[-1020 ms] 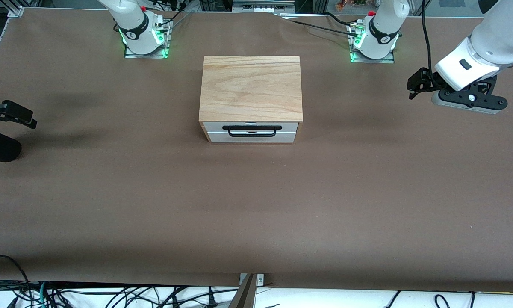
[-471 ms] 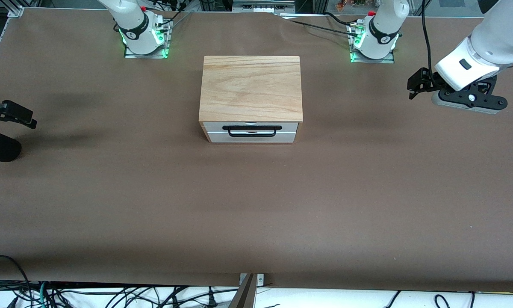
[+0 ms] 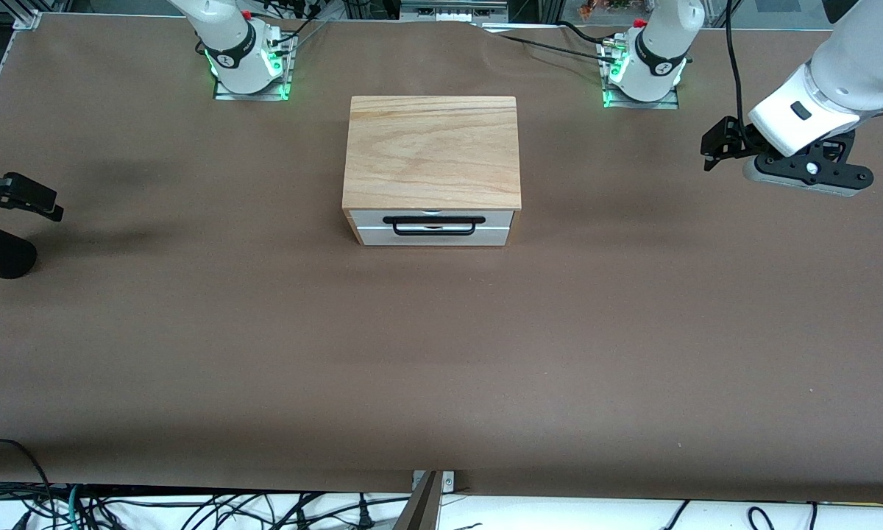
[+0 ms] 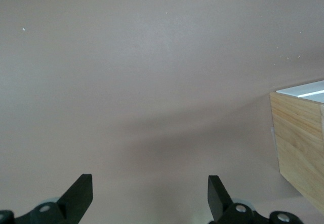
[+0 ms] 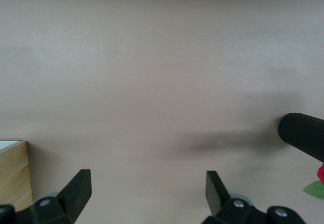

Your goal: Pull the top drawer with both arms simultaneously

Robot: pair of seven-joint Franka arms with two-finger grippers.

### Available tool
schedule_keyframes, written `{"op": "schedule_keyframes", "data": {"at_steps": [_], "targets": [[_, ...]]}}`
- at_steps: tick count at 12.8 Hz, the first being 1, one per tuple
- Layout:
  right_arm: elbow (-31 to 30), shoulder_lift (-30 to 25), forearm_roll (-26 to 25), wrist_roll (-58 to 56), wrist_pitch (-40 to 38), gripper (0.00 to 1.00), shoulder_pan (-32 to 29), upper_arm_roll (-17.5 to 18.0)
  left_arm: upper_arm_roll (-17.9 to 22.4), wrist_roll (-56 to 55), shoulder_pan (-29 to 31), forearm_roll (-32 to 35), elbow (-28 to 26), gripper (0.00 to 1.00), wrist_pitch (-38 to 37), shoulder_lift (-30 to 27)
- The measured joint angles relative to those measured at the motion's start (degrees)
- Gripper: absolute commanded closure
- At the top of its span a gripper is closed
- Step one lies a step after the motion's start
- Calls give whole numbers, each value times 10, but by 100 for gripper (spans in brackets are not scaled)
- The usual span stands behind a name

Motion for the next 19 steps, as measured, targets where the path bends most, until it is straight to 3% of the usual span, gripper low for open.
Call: {"op": "schedule_keyframes", "data": {"at_steps": [11,15,17,19], "targets": [[0,2,0,4,0,0,0,3,0,0,0,-1,0,0,0,0],[-4,15,15,4,0,0,15,12,2,0,10,-41,0,0,28,0],[-6,34,33,4,-1,0,36,15,2,0,12,-41,0,0,29,0],[-9,63,90,4,0,0,44,16,2,0,13,-39,0,0,29,0]]}}
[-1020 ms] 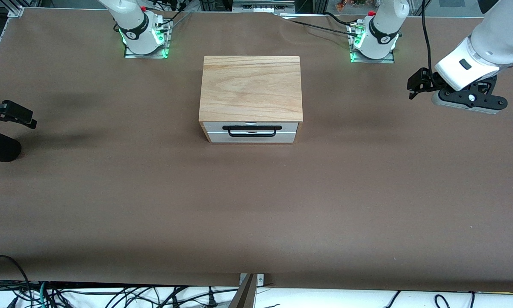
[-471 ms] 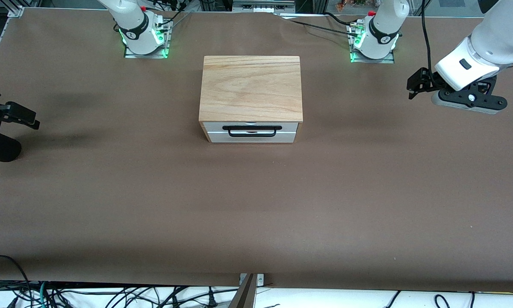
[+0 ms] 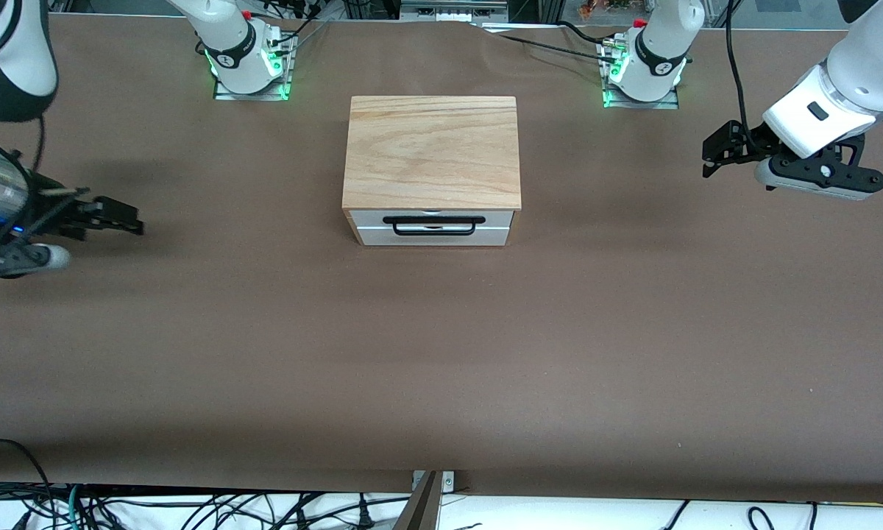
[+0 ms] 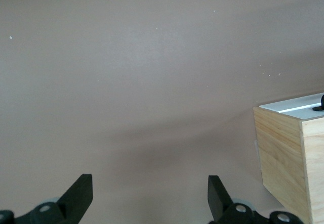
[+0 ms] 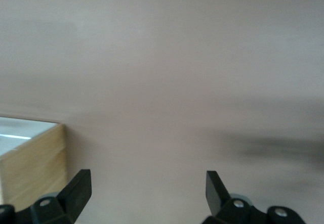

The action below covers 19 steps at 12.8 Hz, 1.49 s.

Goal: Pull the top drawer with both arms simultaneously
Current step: 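Move the right gripper and the left gripper toward the drawer handle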

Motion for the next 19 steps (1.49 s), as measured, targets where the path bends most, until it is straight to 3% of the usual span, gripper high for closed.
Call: {"op": "schedule_keyframes", "data": {"at_steps": [5,7,10,13,15,17,19], "targets": [[-14,79,262,-1,13,0,-7,-3,-1,1,-1,1,-1,0,-12,3],[-38,94,348,-18,37,0,-7,-2,-4,1,-3,-27,-2,0,-30,25],[-107,106,493,-118,53,0,-6,-2,-3,1,-4,-182,-4,0,-31,87],[-186,131,639,-269,61,0,9,-1,-6,9,-14,-349,21,0,-20,188],[-219,154,725,-350,63,0,34,0,-12,40,-38,-442,42,0,25,249],[-237,172,790,-402,71,0,69,1,-14,107,-73,-547,48,0,64,298],[-245,181,819,-448,79,0,97,2,-14,216,-99,-659,48,2,87,350]]}}
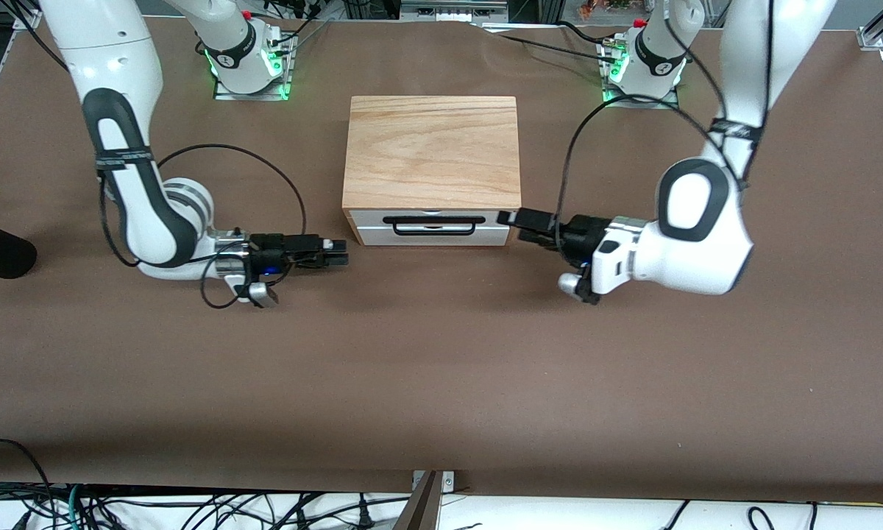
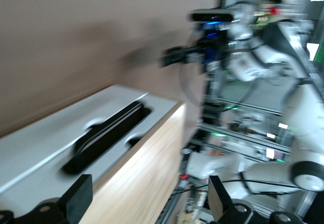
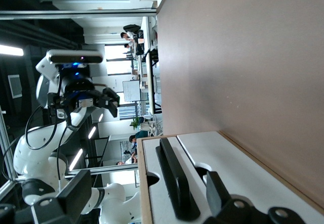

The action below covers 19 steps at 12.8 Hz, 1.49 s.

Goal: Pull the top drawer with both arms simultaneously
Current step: 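Move the right gripper and the left gripper toward the drawer handle, then close the right gripper and the left gripper on the black handle ends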

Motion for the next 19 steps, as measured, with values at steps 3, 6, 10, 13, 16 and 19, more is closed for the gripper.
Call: {"op": "schedule_keyframes", "data": {"at_steps": [3,6,10,13,16,19], "targets": [[-4,16,7,-57,-1,0,17,0,0,138,-8,-111,-3,6,3,74],[-6,30,7,-75,-14,0,36,2,0,258,-21,-206,-36,23,1,119],[-22,35,12,-97,-33,0,58,3,-1,297,-31,-227,-54,52,-1,137],[-29,40,38,-113,-44,0,60,2,-2,297,-31,-227,-64,72,-4,137],[-29,44,69,-118,-47,1,73,3,-3,297,-31,-227,-69,99,-4,137],[-29,46,86,-118,-47,24,77,3,-3,298,-30,-227,-69,100,-4,137]]}}
